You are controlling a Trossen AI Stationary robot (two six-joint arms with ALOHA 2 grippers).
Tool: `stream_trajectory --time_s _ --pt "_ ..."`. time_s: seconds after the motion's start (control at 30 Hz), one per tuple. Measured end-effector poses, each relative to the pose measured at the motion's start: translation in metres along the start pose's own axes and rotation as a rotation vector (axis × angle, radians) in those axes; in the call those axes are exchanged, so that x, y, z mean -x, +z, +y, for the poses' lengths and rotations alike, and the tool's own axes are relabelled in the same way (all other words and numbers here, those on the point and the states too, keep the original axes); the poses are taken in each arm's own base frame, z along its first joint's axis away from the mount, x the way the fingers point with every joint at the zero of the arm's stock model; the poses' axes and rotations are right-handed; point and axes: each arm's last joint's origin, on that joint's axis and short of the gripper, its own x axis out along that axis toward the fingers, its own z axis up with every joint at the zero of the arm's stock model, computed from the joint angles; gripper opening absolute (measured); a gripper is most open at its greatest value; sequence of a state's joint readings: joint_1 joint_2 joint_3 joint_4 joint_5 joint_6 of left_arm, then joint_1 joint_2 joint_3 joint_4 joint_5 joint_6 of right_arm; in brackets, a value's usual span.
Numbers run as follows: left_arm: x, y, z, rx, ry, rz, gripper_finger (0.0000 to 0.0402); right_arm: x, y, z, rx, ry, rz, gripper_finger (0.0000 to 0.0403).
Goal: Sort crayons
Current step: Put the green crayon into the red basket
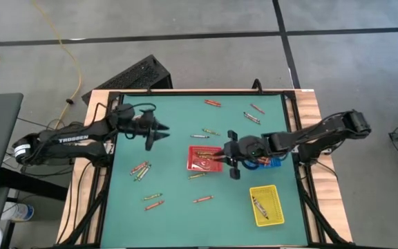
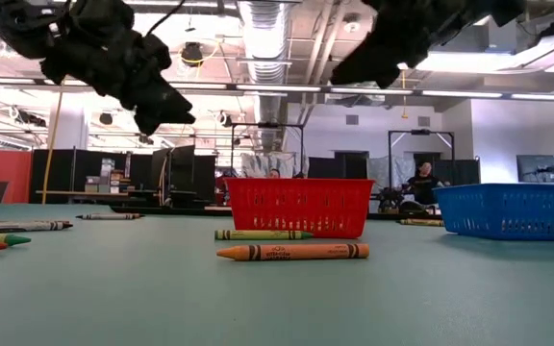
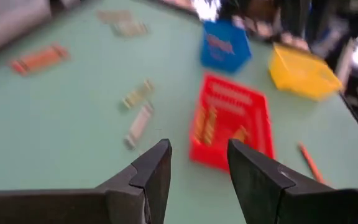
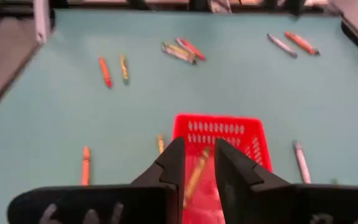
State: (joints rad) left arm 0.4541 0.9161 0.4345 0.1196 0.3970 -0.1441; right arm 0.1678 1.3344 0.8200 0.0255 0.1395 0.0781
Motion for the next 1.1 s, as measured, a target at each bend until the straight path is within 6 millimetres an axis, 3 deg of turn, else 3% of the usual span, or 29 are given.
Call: stream_trajectory --time_s 0.2,0.4,0.6,0.83,1.1 --pt "-0.005 -0.009 -0.034 0.037 0.010 0.234 0.0146 -0.011 -0.005 0.027 0.026 0.072 -0.023 0.0082" --pt "-0.005 -0.029 -0.084 0.028 -0.082 0.374 0.0146 -0.028 -0.012 0.060 0.005 0.098 -0.112 0.0081" --pt "0.008 -0.048 -0.135 -0.056 -0.101 0.350 0.0146 -0.041 -0.025 0.095 -0.107 0.122 -0.189 0.0081" --pt "0.027 -0.075 -0.178 -0.078 -0.107 0.316 0.0146 -0.049 -0.046 0.138 -0.192 0.095 -0.209 0.0081" --pt "0.014 -0.121 -0.202 -0.112 -0.046 0.399 0.0146 -0.061 -0.038 0.174 -0.192 0.111 -0.231 0.0081"
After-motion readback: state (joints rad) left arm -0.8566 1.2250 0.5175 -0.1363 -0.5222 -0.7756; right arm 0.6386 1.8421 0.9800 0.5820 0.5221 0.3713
